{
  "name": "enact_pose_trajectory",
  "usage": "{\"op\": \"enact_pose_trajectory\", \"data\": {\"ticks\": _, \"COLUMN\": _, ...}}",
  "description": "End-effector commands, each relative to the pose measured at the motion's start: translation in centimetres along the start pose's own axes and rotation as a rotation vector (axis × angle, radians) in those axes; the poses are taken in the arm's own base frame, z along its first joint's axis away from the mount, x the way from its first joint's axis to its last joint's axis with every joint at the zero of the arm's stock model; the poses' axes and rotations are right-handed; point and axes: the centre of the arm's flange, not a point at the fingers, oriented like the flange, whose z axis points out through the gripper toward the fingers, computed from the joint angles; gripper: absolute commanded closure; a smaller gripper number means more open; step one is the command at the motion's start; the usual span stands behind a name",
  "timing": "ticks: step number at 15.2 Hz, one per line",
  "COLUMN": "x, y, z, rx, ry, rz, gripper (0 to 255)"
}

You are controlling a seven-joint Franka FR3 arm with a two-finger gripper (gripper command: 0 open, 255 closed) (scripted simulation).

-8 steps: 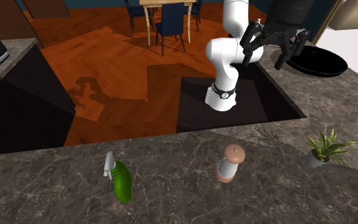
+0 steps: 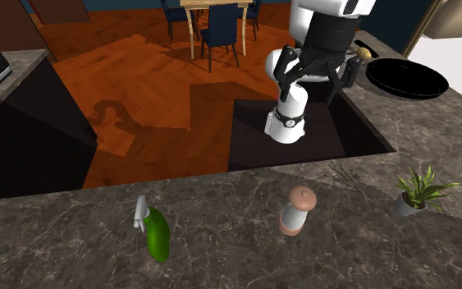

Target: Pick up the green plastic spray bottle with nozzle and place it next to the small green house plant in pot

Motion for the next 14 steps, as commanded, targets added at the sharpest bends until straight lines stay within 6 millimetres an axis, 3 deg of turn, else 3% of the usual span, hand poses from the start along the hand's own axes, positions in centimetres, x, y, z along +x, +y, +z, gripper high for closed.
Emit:
{"op": "enact_pose_trajectory", "data": {"ticks": 1, "x": 1.0, "y": 2.4, "z": 1.1, "rx": 0.006, "ry": -0.003, "rz": -0.002, "gripper": 0}}
{"op": "enact_pose_trajectory", "data": {"ticks": 14, "x": 6.5, "y": 17.6, "z": 8.7, "rx": 0.053, "ry": -0.025, "rz": -0.012, "gripper": 0}}
